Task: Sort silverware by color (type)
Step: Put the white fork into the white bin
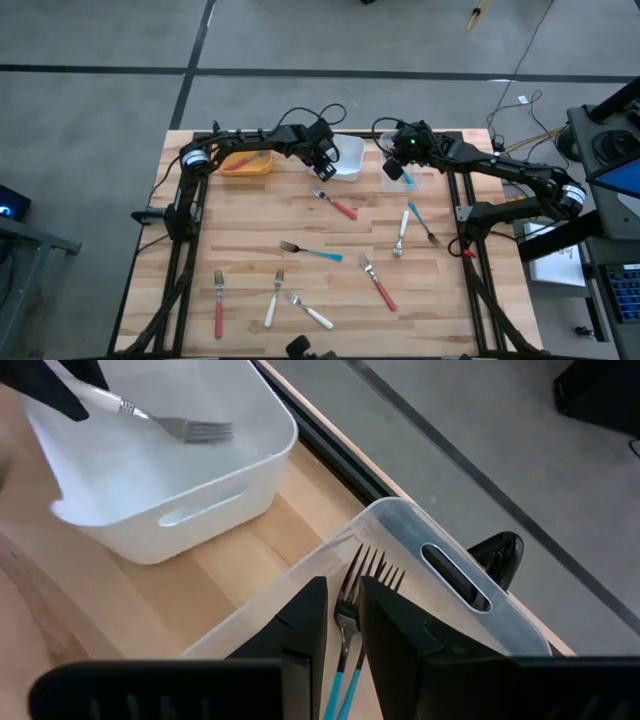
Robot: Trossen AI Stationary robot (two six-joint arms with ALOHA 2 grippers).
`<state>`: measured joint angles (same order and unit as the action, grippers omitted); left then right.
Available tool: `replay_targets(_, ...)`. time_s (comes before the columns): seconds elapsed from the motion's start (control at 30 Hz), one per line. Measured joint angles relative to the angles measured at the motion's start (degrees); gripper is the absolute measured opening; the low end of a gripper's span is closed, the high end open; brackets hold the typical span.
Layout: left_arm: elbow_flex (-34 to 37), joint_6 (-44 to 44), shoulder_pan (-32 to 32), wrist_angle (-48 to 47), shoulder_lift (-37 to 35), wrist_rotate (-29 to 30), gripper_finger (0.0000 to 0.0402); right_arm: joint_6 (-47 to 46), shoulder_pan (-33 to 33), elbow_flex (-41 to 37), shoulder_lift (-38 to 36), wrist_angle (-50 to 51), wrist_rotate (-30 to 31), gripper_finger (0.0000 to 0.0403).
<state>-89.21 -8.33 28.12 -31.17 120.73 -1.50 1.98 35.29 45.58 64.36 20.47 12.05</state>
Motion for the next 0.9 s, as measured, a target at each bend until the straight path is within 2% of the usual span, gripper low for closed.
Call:
replay_targets(0.23, 0.2, 0.2, -0.1, 0.2, 0.2, -1.0, 0.0040, 0.0, 0.0, 0.0, 0.0, 0.0, 0.0, 0.0054)
replay_targets(0.47, -1.8, 2.0, 0.0, -0.3, 0.3, -0.9, 0.0040, -1.2, 0.0, 0.0, 0.0, 0.0, 0.0, 0.0054)
replay_targets(0.6, -4.6, 6.1, 0.1, -1.1, 0.2, -0.8, 0.0040, -2.1, 0.0, 0.0, 0.0, 0.3, 0.0, 0.0054)
replay_targets(0.7, -7.0, 13.8, 0.2, -2.8, 0.2, -0.7, 0.0040, -2.4, 0.0, 0.0, 0.0, 0.3, 0.0, 0.0054)
replay_targets(0.83, -8.3, 31.9, 0.2, -4.9, 0.2, -0.5, 0.0042, -2.4, 0.0, 0.0, 0.0, 0.3, 0.0, 0.0054)
replay_targets(0.9, -8.3, 36.7, 0.3, -4.6, 0.2, -0.5, 0.0049, -2.4, 0.0, 0.0, 0.0, 0.3, 0.0, 0.0054)
